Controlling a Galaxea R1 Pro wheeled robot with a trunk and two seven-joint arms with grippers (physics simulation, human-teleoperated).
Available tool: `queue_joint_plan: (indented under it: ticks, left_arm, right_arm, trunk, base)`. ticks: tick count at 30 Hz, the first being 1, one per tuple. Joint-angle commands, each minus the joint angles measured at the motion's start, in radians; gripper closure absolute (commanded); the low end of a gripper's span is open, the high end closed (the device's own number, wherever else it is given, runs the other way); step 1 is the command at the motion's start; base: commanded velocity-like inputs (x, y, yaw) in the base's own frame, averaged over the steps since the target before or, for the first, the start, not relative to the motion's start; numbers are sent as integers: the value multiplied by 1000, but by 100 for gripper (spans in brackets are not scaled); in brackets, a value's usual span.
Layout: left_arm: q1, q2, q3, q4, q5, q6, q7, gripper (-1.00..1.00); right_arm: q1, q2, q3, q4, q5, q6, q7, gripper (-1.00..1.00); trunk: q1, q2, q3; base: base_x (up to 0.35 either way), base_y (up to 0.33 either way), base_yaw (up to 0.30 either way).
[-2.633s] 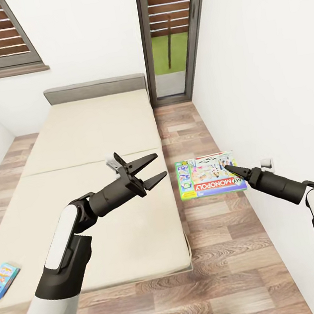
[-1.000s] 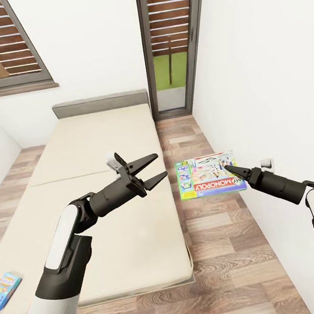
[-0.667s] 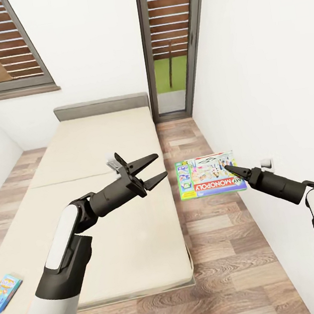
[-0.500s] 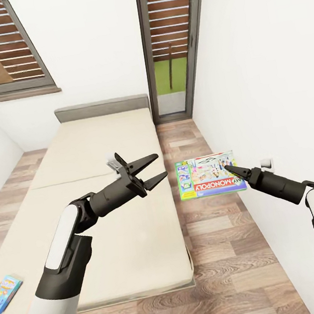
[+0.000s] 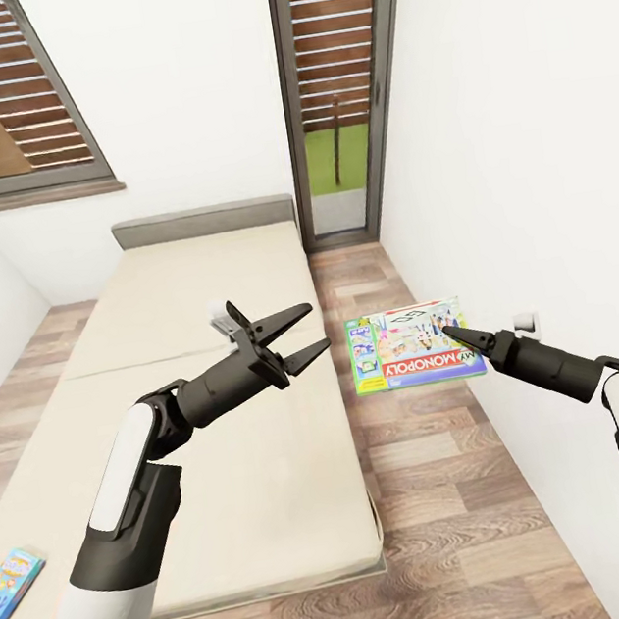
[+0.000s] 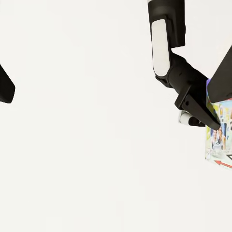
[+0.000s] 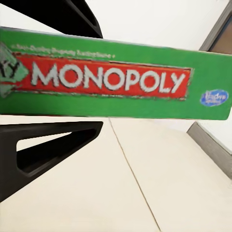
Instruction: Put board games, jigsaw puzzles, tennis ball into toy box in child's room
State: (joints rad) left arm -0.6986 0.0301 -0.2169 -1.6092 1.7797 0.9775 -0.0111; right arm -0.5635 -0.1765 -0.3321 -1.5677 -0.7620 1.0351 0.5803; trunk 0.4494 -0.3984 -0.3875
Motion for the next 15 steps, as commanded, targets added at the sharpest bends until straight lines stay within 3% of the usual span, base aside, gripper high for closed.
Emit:
queue_joint_plan:
  ticks: [1,15]
  left_arm:
    - [-1,1,-1,0,0,1,-1,-100]
    - [-1,1,0,0,0,1,0,-100]
  right_arm:
    - [-1,0,-1,0,6,5,7,100]
    - [-1,0,-2,-4,6,5,9,100]
  trunk:
    - [1,-2,0]
    - [1,-2,23]
  base:
    - [0,0,0]
    - [0,0,0]
